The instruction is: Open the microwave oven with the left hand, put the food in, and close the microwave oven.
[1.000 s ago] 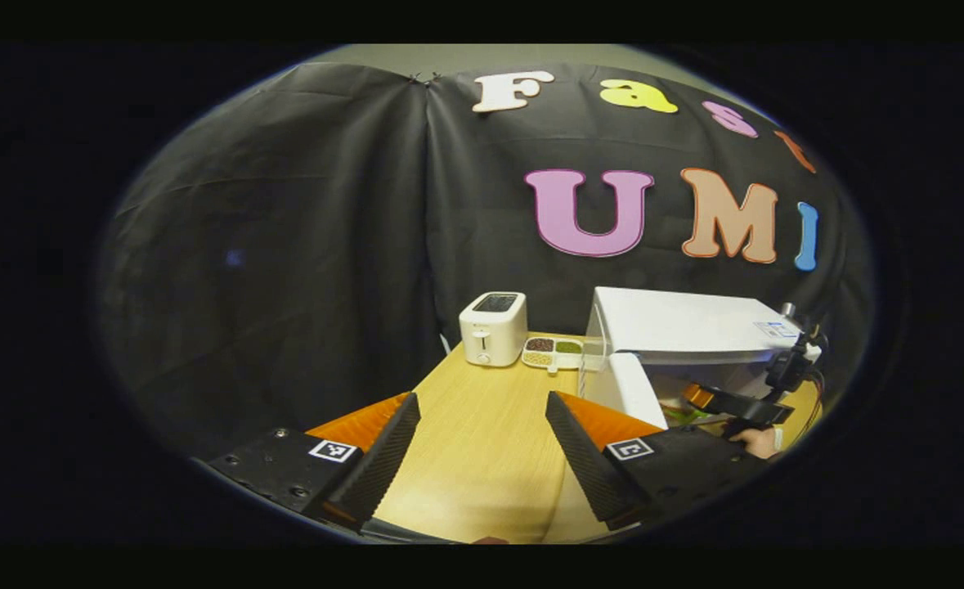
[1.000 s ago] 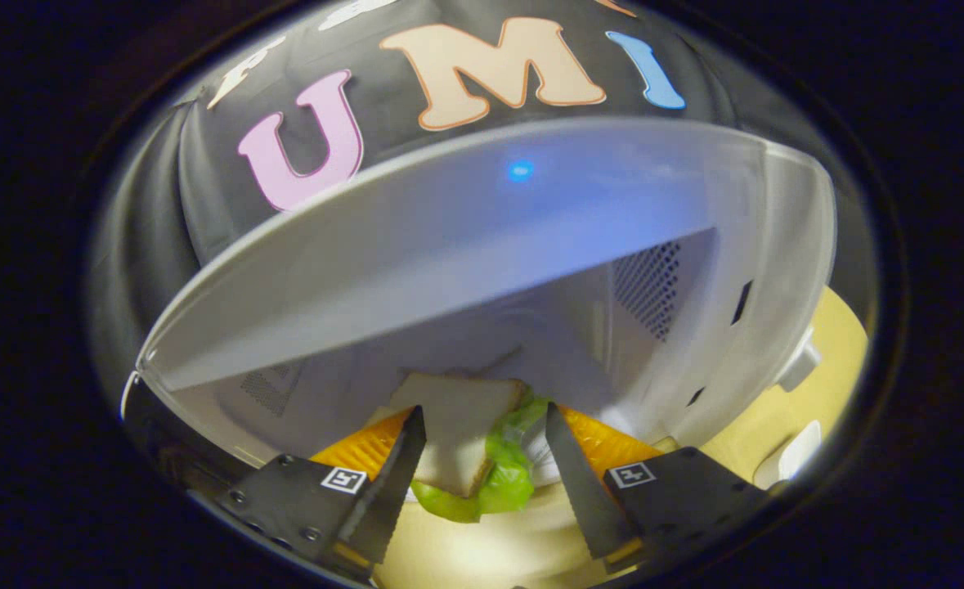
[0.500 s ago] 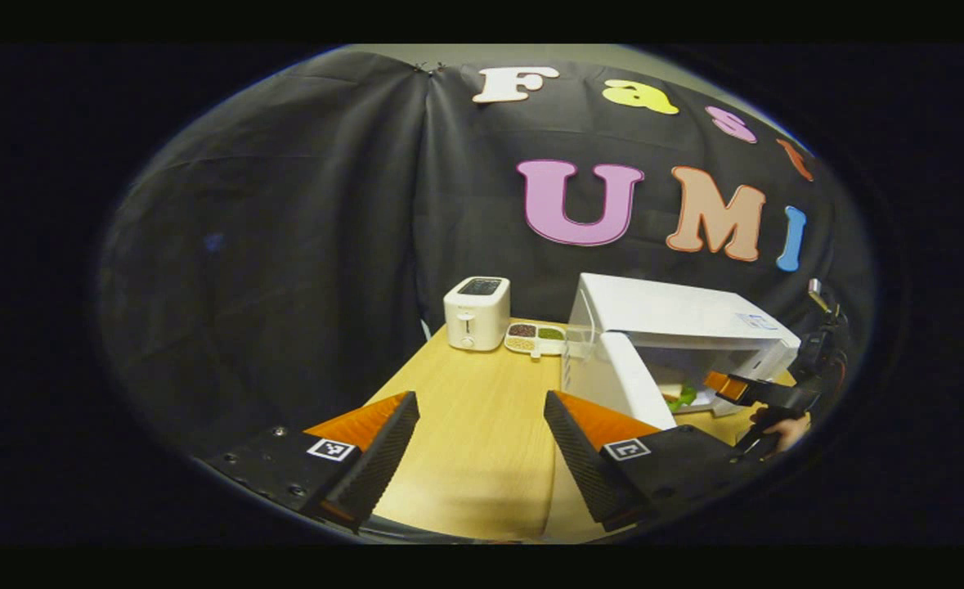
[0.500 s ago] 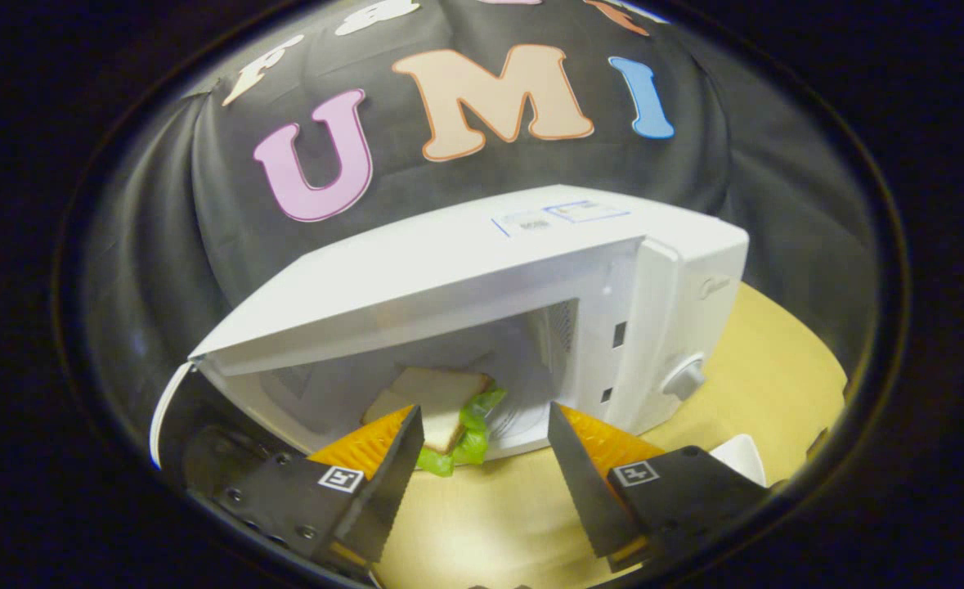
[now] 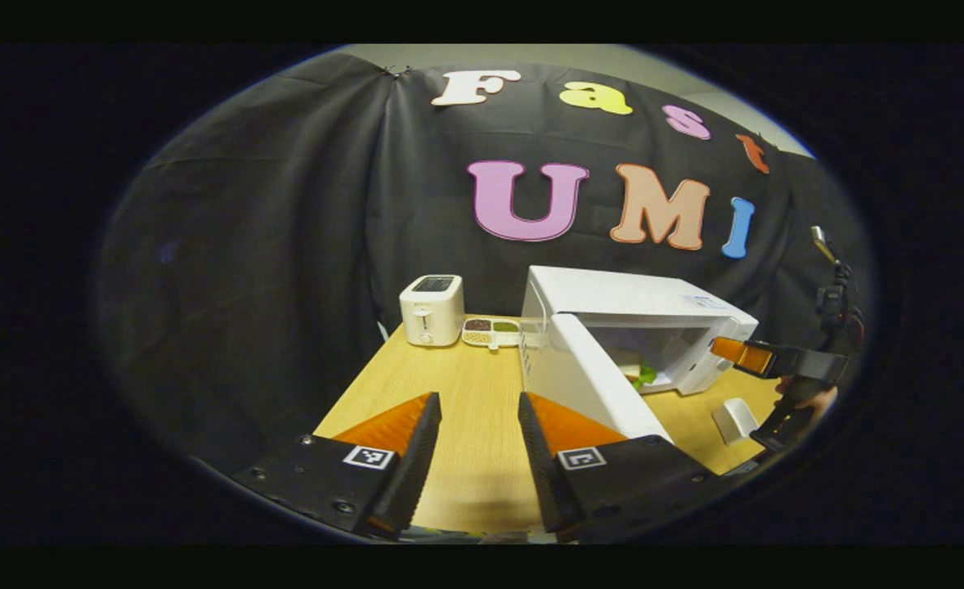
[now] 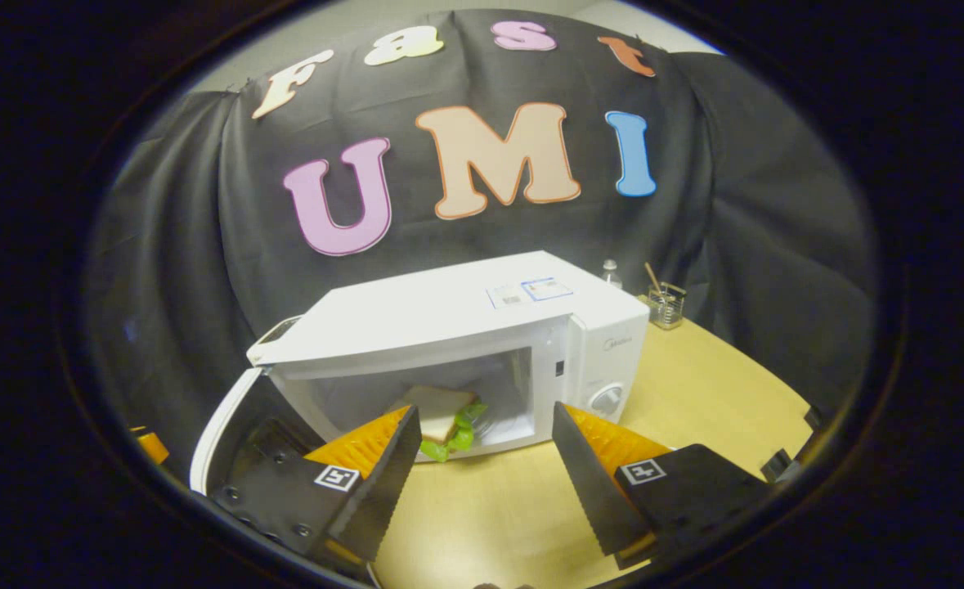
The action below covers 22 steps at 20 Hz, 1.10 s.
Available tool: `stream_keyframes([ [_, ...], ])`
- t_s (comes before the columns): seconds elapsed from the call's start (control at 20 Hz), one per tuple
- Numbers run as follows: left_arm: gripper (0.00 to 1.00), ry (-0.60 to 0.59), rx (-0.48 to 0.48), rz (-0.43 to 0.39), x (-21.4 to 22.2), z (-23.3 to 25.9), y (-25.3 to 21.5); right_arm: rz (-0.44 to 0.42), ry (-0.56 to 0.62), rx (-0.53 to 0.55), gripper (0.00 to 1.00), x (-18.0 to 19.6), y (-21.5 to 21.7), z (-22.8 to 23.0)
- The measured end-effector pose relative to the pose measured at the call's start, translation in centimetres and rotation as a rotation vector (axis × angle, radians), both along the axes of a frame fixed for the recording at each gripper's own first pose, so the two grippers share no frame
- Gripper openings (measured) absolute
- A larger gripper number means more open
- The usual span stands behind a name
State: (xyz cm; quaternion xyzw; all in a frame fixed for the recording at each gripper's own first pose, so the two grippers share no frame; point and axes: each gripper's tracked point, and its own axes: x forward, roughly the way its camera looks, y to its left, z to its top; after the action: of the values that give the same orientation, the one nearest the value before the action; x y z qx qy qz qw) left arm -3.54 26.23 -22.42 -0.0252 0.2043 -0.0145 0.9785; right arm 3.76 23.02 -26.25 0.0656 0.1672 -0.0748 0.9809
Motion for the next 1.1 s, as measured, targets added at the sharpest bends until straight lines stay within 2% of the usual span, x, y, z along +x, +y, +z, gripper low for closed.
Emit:
stream_keyframes([
  [0.05,0.50,-0.001,-0.002,-0.016,-0.4,-0.1,0.0,-0.007,-0.012,-0.006,0.99,-0.6,-0.1,0.7],
  [0.1,0.46,-0.001,-0.008,-0.036,-0.9,-0.1,-0.2,-0.013,-0.022,-0.016,0.99,-1.3,-0.1,1.3],
  [0.15,0.39,-0.001,-0.016,-0.053,-1.1,-0.3,-0.4,-0.018,-0.032,-0.033,0.92,-1.8,-0.2,1.8],
  [0.2,0.43,0.001,-0.026,-0.065,-1.5,-0.4,-0.5,-0.021,-0.040,-0.052,0.92,-2.4,-0.4,2.3],
  [0.25,0.36,0.003,-0.035,-0.075,-1.8,-0.6,-0.6,-0.022,-0.047,-0.073,0.92,-2.8,-0.4,2.7],
  [0.3,0.28,0.009,-0.041,-0.083,-2.1,-0.8,-0.7,-0.023,-0.055,-0.091,0.99,-3.2,-0.4,3.1],
  [0.5,0.00,0.029,-0.042,-0.110,-3.2,-1.3,-0.6,-0.019,-0.067,-0.103,0.99,-4.4,-0.1,4.1],
  [0.65,0.02,0.039,-0.038,-0.156,-4.6,-1.3,-1.3,-0.027,-0.073,-0.114,0.99,-5.0,-0.6,5.1],
  [0.7,0.02,0.044,-0.039,-0.177,-5.0,-1.3,-1.8,-0.028,-0.074,-0.112,0.92,-5.2,-0.6,5.3],
  [0.75,0.02,0.047,-0.044,-0.196,-5.3,-1.4,-2.3,-0.032,-0.077,-0.111,0.99,-5.3,-0.7,5.6],
  [0.9,0.00,0.072,-0.080,-0.240,-6.7,-1.8,-3.8,-0.048,-0.096,-0.121,0.99,-5.9,-1.3,6.4],
  [0.95,0.01,0.078,-0.090,-0.248,-7.1,-1.9,-4.1,-0.050,-0.100,-0.123,0.92,-6.1,-1.4,6.5],
  [1.0,0.01,0.085,-0.099,-0.255,-7.4,-2.0,-4.4,-0.054,-0.102,-0.124,0.99,-6.2,-1.6,6.3],
  [1.1,0.02,0.096,-0.104,-0.273,-8.2,-2.1,-4.8,-0.062,-0.106,-0.123,0.99,-6.5,-1.9,6.4],
])
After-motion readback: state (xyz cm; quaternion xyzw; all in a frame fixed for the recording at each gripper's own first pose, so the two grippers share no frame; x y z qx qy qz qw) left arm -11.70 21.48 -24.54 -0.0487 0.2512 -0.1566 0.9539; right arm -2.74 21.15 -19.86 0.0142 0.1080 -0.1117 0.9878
